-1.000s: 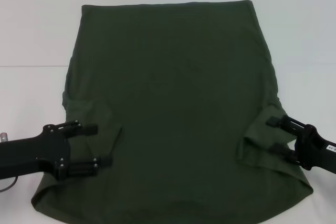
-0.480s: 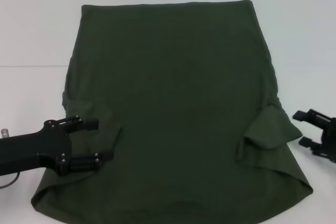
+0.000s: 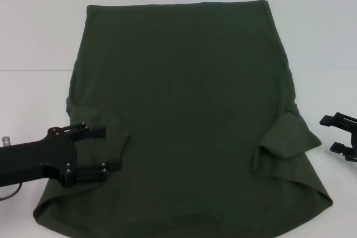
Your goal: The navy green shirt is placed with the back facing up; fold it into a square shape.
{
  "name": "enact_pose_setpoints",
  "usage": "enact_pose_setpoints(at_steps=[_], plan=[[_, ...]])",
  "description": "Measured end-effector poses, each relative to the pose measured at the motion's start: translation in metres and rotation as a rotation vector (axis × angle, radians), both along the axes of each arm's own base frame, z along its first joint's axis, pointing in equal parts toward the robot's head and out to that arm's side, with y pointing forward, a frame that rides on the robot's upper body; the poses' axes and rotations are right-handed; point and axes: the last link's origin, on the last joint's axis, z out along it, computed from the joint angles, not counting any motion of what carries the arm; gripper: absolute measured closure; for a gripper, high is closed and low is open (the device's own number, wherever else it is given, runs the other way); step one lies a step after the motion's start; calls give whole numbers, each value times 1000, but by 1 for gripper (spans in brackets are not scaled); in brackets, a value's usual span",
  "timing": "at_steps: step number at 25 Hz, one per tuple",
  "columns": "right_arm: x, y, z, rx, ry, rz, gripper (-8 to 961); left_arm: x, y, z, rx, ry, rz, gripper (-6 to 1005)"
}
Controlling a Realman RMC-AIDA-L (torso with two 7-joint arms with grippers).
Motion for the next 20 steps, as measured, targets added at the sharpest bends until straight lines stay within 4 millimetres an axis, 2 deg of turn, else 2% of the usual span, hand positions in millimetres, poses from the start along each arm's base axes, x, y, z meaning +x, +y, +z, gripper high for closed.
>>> enact_pose_setpoints(at_steps=[8, 20], plan=[[0, 4, 0, -4, -21, -3, 44, 1, 0, -1, -1, -2, -2, 123], [-8, 17, -12, -57, -119, 22, 44, 0, -1, -1, -4, -3, -1, 123]])
